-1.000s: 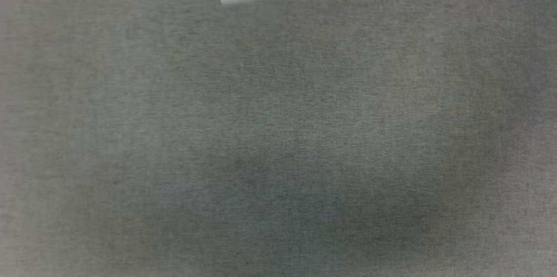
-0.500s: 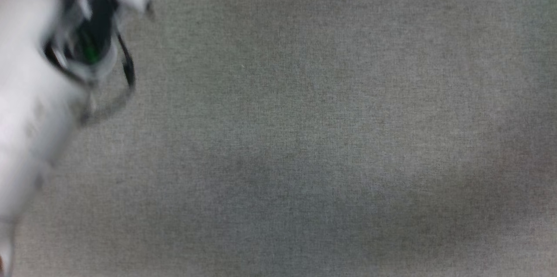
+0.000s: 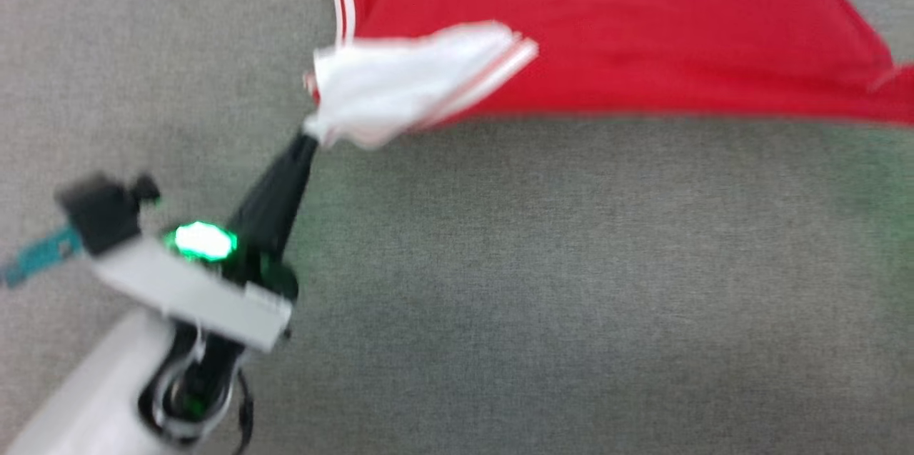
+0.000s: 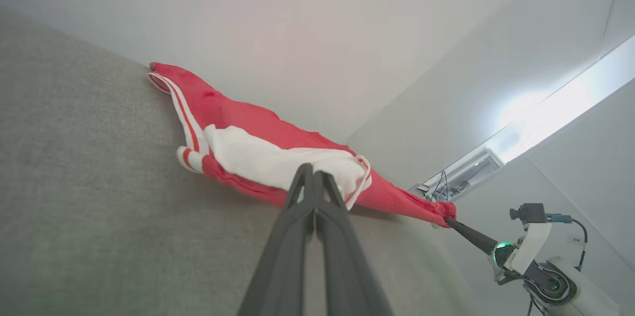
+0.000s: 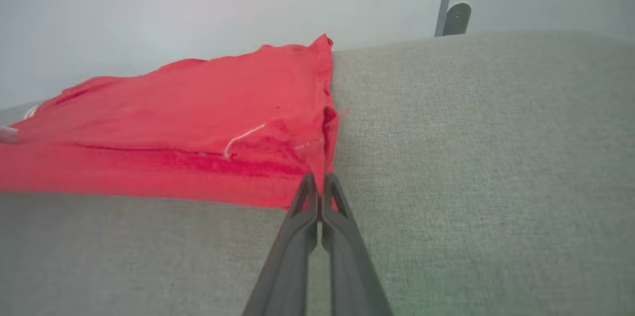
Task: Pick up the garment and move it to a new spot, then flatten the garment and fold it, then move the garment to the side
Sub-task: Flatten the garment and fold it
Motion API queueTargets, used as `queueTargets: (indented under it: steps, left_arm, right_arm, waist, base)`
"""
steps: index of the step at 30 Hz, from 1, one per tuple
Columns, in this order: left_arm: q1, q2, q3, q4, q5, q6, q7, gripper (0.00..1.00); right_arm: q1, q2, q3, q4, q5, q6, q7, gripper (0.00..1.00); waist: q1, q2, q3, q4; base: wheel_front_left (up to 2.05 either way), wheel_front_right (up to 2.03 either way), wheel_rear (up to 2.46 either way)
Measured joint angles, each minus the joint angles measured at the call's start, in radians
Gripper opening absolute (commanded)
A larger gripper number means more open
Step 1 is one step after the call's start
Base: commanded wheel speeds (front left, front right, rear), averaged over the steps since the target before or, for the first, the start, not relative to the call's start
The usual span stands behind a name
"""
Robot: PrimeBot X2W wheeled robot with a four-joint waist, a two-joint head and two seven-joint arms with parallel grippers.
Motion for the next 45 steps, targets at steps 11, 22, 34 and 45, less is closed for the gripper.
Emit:
queueTargets:
  steps: [11, 22, 34, 45]
  left_arm:
    - [0.421, 0.058, 0.157, -0.254, 0.118, 0.0, 0.0, 0.0]
    - [0.466, 0.062, 0.187, -0.336, 0.169, 0.0, 0.01, 0.0]
    - [0.107, -0.024, 0.114, -0.13, 0.091, 0.0, 0.025, 0.0]
    - [-0.029, -0.062, 0.004, 0.183, 0.172, -0.001, 0.008, 0.0]
  right_arm:
    - [0.48, 0.048, -0.248, -0.391, 0.013, 0.0, 0.173, 0.0]
    - [0.535, 0.14, -0.342, -0.537, 0.02, 0.0, 0.237, 0.0]
    - [0.196, 0.134, -0.213, -0.288, -0.004, 0.0, 0.24, 0.0]
    - [0.079, 0.137, -0.106, -0.05, -0.013, 0.0, 0.125, 0.0]
  waist:
    - [0.0, 0.0, -0.049, -0.01]
    - [0.0, 0.0, -0.044, -0.007]
    - [0.0, 0.0, 0.004, -0.008]
    - [0.0, 0.0, 0.083, -0.006]
  base:
    - [0.0, 0.0, 0.0]
    - [0.0, 0.0, 0.0]
    - [0.0, 0.0, 0.0]
    - [0.0, 0.0, 0.0]
